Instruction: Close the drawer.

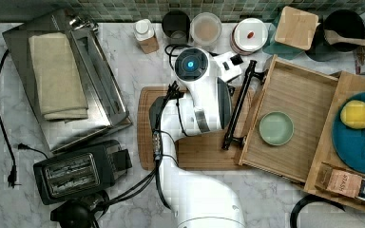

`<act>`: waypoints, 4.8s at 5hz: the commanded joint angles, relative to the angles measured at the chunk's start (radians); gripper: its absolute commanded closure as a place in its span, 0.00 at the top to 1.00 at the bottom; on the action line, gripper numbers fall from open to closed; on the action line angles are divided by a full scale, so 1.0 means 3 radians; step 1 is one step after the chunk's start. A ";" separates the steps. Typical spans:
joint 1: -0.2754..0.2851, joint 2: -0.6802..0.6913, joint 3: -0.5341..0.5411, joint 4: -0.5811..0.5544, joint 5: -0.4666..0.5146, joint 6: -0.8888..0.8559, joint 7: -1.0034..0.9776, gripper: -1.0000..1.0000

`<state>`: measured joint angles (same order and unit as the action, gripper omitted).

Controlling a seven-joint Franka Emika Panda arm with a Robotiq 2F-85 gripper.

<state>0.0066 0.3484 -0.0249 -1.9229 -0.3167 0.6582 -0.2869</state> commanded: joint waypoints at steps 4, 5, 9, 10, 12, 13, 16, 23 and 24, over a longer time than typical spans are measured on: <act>-0.0553 -0.0091 -0.0131 -0.0404 0.0098 0.0301 -0.0506 0.00; -0.0681 -0.0116 -0.0230 -0.0470 0.0157 0.0314 -0.0697 0.00; -0.1361 -0.0043 -0.0667 -0.0547 0.0210 0.0700 -0.1617 0.00; -0.1410 0.0020 -0.0806 -0.0411 0.0178 0.0544 -0.1582 0.00; -0.1454 0.0114 -0.1016 -0.0176 -0.0040 0.0254 -0.1307 0.00; -0.1439 0.0217 -0.1093 0.0006 0.0012 0.0147 -0.1334 0.00; -0.1390 0.0224 -0.1147 0.0004 0.0041 0.0152 -0.1353 0.00; -0.1336 0.0232 -0.1204 0.0002 0.0073 0.0158 -0.1373 0.00; -0.1311 0.0237 -0.1233 0.0002 0.0088 0.0161 -0.1383 0.00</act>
<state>-0.2386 0.4229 -0.2532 -1.9609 -0.2537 0.7534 -0.7305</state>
